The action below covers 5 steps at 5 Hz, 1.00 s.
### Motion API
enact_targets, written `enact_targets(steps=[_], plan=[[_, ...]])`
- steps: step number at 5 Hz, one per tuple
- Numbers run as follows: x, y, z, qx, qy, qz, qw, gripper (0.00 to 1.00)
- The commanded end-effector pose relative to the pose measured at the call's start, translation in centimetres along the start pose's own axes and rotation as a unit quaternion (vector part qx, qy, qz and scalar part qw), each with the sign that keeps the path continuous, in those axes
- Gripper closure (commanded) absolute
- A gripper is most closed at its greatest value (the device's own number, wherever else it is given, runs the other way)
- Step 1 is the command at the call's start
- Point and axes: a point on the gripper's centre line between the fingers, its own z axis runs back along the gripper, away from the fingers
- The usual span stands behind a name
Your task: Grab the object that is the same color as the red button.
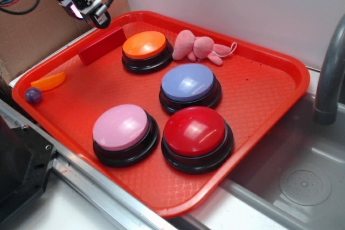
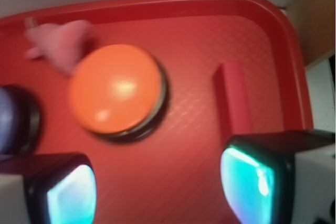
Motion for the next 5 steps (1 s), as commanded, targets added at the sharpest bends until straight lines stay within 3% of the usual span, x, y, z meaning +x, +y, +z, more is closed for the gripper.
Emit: enact_targets(steps=[1, 2, 3, 5], plan=[[1.3, 4.3, -1.5, 0.072, -0.015, 0.011, 0.997, 0.0], [1.3, 4.9, -2.8, 0.065, -0.006, 0.012, 0.998, 0.0], [1.2, 4.8, -3.2, 0.08, 0.007, 0.005, 0.997, 0.0], [0.5, 5.1, -4.9, 0.083, 0.031, 0.008, 0.996, 0.0]])
